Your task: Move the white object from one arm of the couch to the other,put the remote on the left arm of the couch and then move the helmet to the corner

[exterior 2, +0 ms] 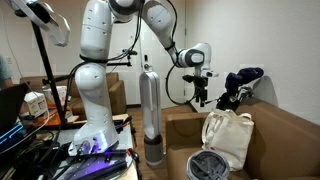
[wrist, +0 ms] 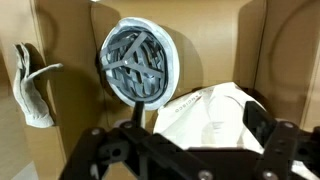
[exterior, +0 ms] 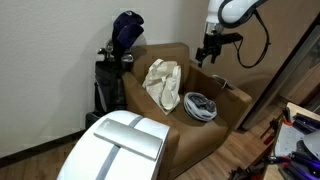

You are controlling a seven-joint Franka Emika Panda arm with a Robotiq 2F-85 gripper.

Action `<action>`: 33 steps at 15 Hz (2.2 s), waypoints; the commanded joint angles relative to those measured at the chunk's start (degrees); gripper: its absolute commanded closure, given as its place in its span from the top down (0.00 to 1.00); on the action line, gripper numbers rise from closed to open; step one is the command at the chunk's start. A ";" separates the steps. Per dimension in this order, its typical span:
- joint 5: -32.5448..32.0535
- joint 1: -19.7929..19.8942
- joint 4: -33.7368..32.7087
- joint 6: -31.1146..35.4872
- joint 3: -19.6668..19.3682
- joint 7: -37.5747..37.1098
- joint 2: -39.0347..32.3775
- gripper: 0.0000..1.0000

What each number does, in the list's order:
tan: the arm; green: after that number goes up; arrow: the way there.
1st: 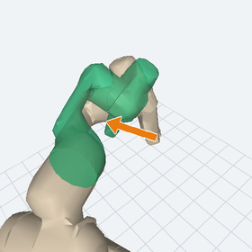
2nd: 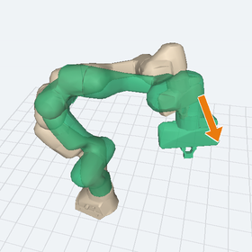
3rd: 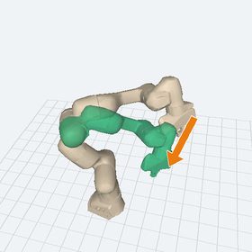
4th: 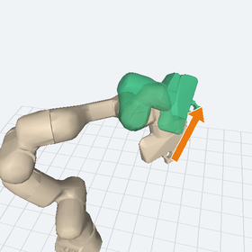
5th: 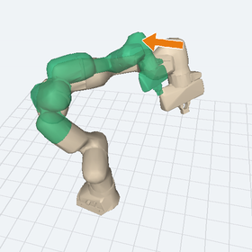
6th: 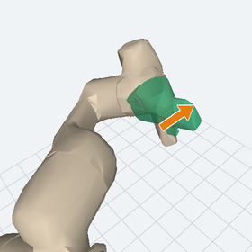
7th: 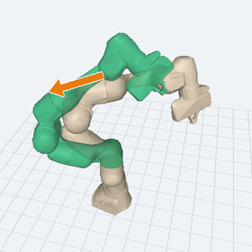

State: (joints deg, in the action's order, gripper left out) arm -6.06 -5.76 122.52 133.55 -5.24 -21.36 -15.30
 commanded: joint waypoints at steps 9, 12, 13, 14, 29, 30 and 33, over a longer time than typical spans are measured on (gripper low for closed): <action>-9.39 -5.88 3.13 -3.09 6.77 -11.03 6.64 1.00; -9.37 -5.46 3.15 -3.07 6.67 -11.01 6.71 1.00; -7.90 -5.33 3.46 -2.38 7.32 -8.15 6.90 1.00; -7.90 -5.59 3.35 -1.69 7.86 -7.05 6.86 1.00; 7.55 -11.13 -15.30 -19.10 21.03 16.30 4.62 1.00; 5.76 -11.22 -12.65 -17.34 20.25 12.83 5.81 1.00; 5.79 -11.51 -13.01 -17.36 20.38 12.95 5.78 1.00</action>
State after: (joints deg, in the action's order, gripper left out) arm -0.27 -17.16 109.71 116.36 15.21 -8.39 -9.44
